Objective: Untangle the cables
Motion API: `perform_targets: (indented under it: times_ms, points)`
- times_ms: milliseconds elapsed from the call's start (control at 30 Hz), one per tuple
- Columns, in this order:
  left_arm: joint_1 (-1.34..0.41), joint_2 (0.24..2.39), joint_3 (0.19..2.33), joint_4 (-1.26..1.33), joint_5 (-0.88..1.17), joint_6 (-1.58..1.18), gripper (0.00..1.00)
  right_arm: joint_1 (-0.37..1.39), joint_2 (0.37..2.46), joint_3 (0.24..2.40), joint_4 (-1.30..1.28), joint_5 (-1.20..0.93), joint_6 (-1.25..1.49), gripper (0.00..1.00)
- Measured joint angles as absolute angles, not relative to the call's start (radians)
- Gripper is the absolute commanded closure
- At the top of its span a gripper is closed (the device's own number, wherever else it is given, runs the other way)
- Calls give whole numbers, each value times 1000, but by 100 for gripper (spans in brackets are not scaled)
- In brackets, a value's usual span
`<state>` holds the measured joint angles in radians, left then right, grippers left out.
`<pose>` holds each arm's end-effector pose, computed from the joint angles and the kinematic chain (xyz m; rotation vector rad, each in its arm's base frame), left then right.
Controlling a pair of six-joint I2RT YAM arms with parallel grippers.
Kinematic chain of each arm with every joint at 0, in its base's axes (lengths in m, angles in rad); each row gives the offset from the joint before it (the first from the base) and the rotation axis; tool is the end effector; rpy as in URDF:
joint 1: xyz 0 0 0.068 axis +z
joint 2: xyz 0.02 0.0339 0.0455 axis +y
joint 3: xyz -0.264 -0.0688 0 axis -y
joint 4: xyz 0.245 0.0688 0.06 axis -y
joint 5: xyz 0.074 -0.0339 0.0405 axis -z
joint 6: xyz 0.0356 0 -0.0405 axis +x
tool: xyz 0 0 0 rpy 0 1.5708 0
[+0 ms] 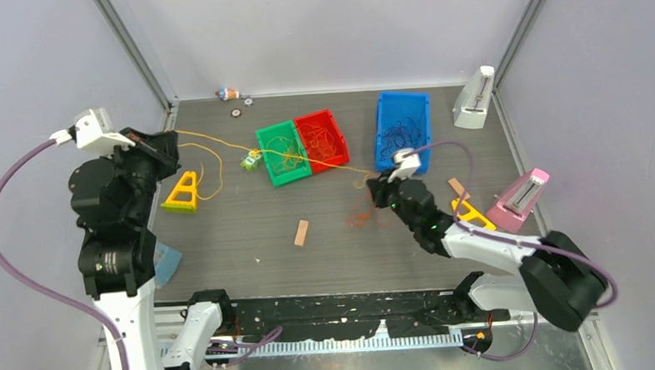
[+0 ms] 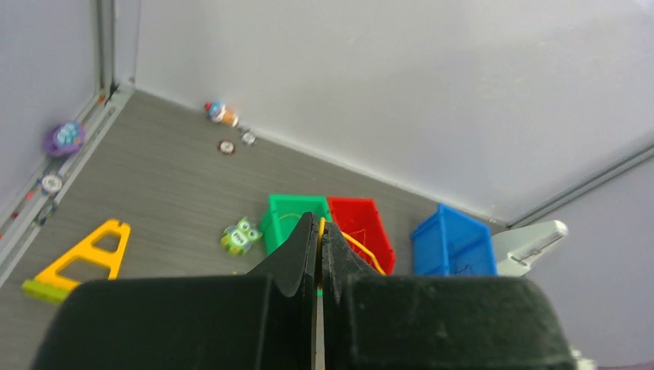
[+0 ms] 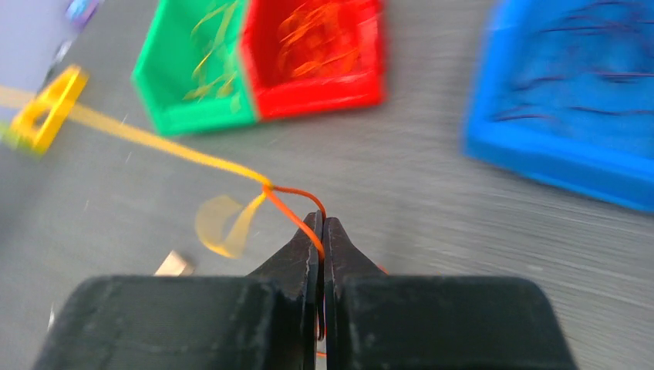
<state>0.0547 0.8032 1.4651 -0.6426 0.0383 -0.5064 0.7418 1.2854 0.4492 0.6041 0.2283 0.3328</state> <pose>0.1025 0.0042 0.5035 -0.4037 1.5113 -0.3863 0.1973 0.1698 0.2002 -0.2085 1.8203 0.5592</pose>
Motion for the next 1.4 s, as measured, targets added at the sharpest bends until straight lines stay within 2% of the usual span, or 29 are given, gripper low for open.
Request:
perform_targets:
  times_ms: [167, 400, 933, 1400]
  points:
    - [55, 833, 1374, -647, -6, -508, 100, 540, 1102, 447, 358, 352, 464, 95]
    - [56, 868, 1290, -630, -13, -524, 100, 329, 1037, 418, 109, 427, 579, 95]
    - [26, 972, 1248, -440, 219, -603, 100, 318, 978, 274, 274, 256, 509, 95]
    - [-70, 1294, 1495, -342, 368, -727, 100, 319, 953, 249, 349, 214, 492, 95]
